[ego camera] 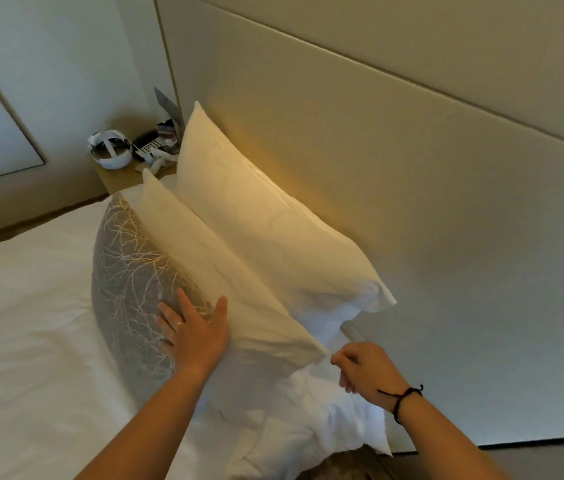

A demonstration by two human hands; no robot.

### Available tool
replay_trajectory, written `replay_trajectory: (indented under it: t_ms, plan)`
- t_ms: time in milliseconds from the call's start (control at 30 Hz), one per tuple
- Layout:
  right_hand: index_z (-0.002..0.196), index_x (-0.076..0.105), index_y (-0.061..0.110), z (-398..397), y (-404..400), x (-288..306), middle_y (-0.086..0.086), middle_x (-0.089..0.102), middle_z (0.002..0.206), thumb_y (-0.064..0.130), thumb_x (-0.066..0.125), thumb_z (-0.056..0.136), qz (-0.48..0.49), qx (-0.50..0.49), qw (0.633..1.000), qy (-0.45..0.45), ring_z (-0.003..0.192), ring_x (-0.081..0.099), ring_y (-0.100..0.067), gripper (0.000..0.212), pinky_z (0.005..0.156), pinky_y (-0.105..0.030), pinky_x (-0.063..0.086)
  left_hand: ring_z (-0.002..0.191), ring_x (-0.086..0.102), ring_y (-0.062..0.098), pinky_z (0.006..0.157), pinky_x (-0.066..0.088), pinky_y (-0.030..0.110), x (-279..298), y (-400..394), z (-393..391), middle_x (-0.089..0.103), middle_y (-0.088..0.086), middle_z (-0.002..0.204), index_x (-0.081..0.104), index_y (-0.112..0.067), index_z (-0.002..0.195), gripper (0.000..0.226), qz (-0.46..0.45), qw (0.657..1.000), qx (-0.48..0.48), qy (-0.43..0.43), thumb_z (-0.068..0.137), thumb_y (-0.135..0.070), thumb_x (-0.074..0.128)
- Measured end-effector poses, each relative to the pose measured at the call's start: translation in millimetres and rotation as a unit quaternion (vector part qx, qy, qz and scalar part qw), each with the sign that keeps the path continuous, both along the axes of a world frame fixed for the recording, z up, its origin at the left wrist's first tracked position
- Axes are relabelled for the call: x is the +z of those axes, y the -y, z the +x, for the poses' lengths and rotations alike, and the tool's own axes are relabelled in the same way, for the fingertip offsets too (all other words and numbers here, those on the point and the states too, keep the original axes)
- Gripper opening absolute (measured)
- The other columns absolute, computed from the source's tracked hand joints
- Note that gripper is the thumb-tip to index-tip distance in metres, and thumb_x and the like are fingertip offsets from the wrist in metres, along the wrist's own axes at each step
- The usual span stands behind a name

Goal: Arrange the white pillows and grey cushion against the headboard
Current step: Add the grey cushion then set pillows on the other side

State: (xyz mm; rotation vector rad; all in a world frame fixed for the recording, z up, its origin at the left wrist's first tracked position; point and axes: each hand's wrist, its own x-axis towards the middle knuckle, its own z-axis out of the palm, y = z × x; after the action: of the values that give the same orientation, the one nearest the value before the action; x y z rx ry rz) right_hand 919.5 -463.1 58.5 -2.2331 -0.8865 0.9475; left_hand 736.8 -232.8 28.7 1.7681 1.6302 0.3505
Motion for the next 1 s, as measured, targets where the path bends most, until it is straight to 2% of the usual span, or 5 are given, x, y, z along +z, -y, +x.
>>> replay_trajectory:
  t_ms: [167,267,600,767,1000]
  plan:
    - [0.071,0.068,0.014,10,91,-13,-0.002,0.070,0.062,0.029,0.059,0.093,0.035,-0.142,0.988,-0.050,0.057,0.066,-0.015,0.028,0.064,-0.027,0.056,0.151,-0.003,0.032,0.120,0.009,0.046,-3,105,37,-0.002,0.014,0.164,0.014,-0.028,0.156,0.086,0.057,0.978,-0.200,0.019,0.088,-0.064,0.053]
    - [0.079,0.070,0.018,12,150,-22,-0.001,0.071,0.070,0.029,0.062,0.091,0.039,-0.232,0.967,-0.097,0.060,0.066,-0.010,0.019,0.060,-0.019,0.053,0.152,-0.005,0.023,0.119,0.016,0.038,-12,173,58,-0.009,-0.001,0.165,0.019,-0.039,0.152,0.077,0.037,0.923,-0.382,-0.005,0.088,-0.062,0.055]
    - [0.084,0.071,0.027,-50,362,-25,0.003,0.073,0.078,0.035,0.061,0.092,0.081,-0.517,0.844,-0.115,0.066,0.070,-0.012,0.015,0.073,-0.035,0.060,0.095,0.063,0.002,0.084,0.050,0.014,0,344,129,0.065,-0.016,0.120,0.057,-0.039,0.125,0.030,-0.054,0.715,-0.697,-0.027,0.095,-0.046,0.055]
    - [0.085,0.070,0.025,-152,452,-22,0.001,0.073,0.077,0.035,0.061,0.092,0.081,-0.707,0.698,-0.084,0.066,0.070,-0.015,0.015,0.073,-0.039,0.061,0.093,0.063,-0.003,0.078,0.051,0.014,-10,439,138,0.067,-0.023,0.101,0.062,-0.042,0.114,0.022,-0.053,0.554,-0.830,-0.035,0.095,-0.049,0.053]
    - [0.092,0.069,0.024,-375,482,-15,0.000,0.071,0.085,0.035,0.066,0.089,0.017,-0.918,0.392,-0.055,0.073,0.069,-0.015,0.011,0.075,-0.042,0.059,0.080,0.059,-0.010,0.063,0.041,0.011,-29,574,66,0.064,-0.027,0.087,0.066,-0.042,0.100,0.018,-0.073,0.337,-0.939,-0.012,0.092,-0.051,0.052]
